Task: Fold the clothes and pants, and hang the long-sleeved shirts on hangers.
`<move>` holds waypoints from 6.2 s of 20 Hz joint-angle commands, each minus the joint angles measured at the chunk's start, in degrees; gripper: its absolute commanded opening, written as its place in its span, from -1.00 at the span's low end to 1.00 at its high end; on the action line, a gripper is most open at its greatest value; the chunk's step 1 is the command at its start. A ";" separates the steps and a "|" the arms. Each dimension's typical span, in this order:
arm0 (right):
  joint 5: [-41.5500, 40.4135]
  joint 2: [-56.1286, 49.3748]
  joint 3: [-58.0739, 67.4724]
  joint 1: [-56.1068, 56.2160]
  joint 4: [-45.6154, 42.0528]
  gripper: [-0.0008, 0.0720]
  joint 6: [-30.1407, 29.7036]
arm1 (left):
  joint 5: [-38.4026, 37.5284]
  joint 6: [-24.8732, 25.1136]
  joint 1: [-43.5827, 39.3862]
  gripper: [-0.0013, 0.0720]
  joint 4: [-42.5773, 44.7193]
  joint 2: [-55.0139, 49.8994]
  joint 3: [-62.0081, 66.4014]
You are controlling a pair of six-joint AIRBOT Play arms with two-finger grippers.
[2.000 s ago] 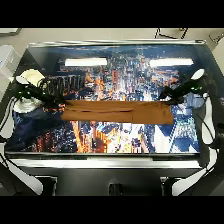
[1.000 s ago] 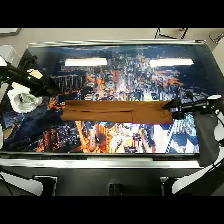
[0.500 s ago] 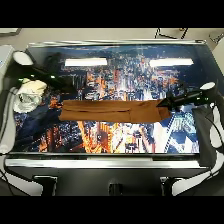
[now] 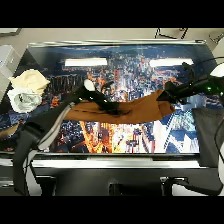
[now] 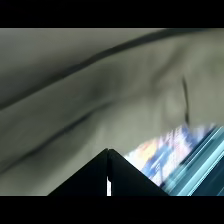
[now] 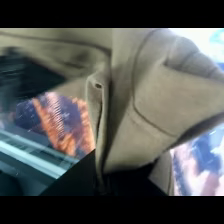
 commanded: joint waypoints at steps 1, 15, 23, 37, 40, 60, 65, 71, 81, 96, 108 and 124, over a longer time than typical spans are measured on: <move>1.03 7.15 0.07 3.45 -0.11 -0.87 4.26 | 6.80 -6.05 -5.18 -0.89 -4.04 -4.87 -0.02; -3.56 9.81 0.04 6.01 9.22 -0.87 5.14 | 8.33 -5.88 -2.51 -0.90 12.44 4.50 0.00; -27.65 -13.62 0.07 26.23 26.03 -0.87 1.33 | 4.35 -4.28 22.82 -0.90 20.13 31.30 0.00; -16.72 -21.77 0.04 13.27 23.41 0.92 0.22 | 4.09 -0.22 25.38 -0.90 20.35 42.82 -0.02; -5.40 -16.59 -1.60 2.93 -5.86 0.87 8.44 | 4.09 -0.04 25.40 -0.90 20.35 42.82 -0.02; -16.63 -20.72 -17.35 5.77 22.86 -0.87 -17.86 | 4.09 -2.23 25.29 -0.89 19.45 42.73 -0.02; -5.38 -17.62 0.85 -7.65 18.78 -0.87 -10.60 | 4.11 -2.21 25.29 -0.89 19.45 42.73 -0.02; -2.05 -13.29 20.11 -26.77 6.97 -0.87 1.16 | 4.17 -2.03 25.29 -0.89 19.45 42.73 -0.02; -0.44 -10.45 29.09 -44.72 1.09 -0.87 14.75 | 4.33 -1.55 25.29 -0.89 19.43 42.73 -0.02; 12.04 -1.16 8.04 -50.47 -31.71 -0.86 19.74 | 4.31 -0.04 25.29 -0.89 19.43 42.75 -0.02; -0.22 3.91 -16.70 -53.90 -35.43 -0.60 18.21 | 4.33 -0.11 25.29 -0.89 18.34 42.73 -0.02; -16.81 2.67 25.68 -20.57 -17.35 0.82 3.26 | 2.99 -13.94 21.99 -0.17 52.72 34.01 4.55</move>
